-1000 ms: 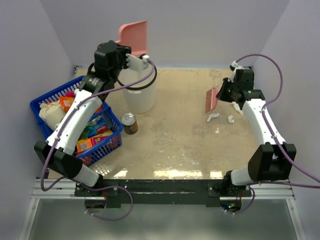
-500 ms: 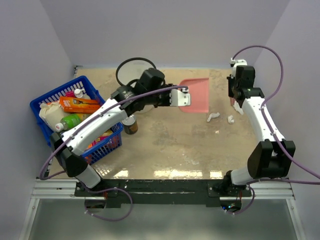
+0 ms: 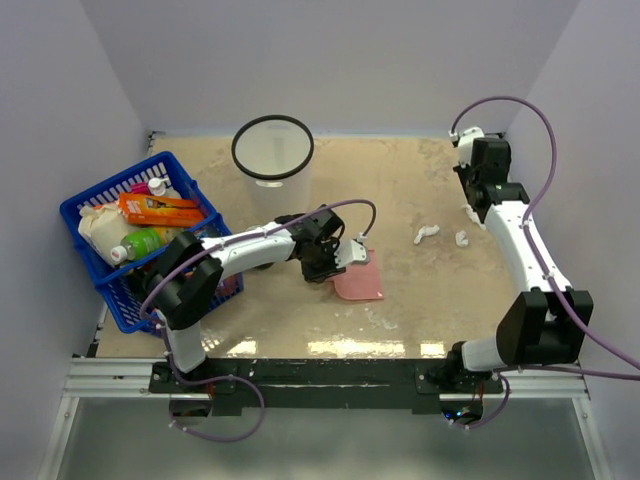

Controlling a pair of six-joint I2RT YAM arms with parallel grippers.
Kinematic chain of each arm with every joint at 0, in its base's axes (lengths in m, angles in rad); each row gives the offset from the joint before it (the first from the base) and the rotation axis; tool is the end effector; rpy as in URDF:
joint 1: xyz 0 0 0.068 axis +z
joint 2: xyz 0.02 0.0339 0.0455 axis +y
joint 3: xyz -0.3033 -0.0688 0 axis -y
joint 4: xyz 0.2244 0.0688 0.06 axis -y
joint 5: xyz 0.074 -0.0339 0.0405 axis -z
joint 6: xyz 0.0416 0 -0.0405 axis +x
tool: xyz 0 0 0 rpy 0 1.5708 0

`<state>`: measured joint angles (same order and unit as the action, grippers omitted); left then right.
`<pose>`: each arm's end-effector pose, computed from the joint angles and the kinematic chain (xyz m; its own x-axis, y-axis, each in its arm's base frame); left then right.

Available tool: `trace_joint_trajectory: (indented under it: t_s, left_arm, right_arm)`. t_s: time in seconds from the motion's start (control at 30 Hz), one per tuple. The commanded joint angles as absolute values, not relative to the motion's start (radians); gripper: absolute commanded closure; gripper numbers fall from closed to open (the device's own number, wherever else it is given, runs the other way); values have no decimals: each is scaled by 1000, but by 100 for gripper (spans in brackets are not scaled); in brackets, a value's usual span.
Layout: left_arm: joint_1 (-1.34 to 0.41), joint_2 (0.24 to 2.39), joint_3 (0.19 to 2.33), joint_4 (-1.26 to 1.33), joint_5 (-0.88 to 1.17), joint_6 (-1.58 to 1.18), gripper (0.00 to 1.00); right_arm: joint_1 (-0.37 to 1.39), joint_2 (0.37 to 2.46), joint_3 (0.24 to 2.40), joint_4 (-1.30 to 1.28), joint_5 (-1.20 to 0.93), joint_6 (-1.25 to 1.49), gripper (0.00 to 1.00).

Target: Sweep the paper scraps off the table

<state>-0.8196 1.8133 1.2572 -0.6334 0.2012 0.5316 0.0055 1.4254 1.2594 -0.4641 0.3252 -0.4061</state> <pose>0.2381 -0.2672 0.2339 -0.1573 0.8962 -0.4148 0.9822 0.1857 0.0287 0.2990 -0.0116 0.3689 -0.6412 -0.3779 -0.6679 -0.0004 0.8705 -0.4921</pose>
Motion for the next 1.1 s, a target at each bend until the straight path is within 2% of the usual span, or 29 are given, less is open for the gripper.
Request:
trace_joint_trajectory:
  t_s: [0.0, 0.03, 0.23, 0.4, 0.53, 0.77, 1.07]
  left_arm:
    - [-818, 1825, 1235, -418, 249, 454, 76]
    - [-818, 1830, 1232, -405, 259, 459, 68]
    - [-802, 1832, 1177, -316, 302, 509, 48]
    - [-750, 1845, 1169, -302, 374, 546, 43]
    - [-706, 1829, 1147, -267, 442, 584, 43]
    - [-681, 1827, 1126, -281, 515, 623, 55]
    - [-695, 1825, 1120, -281, 508, 607, 86]
  right_arm:
    - [2, 1399, 1242, -439, 338, -485, 100]
    - [3, 1416, 1247, -449, 309, -488, 100]
    - [-27, 1471, 1272, -456, 301, -469, 100]
    - [-63, 1506, 1313, -501, 262, -393, 100]
    - [-74, 1502, 1298, -502, 247, -417, 100]
    - [-94, 1575, 1311, -474, 259, -426, 100]
    - [-91, 1684, 1341, -474, 203, -423, 100]
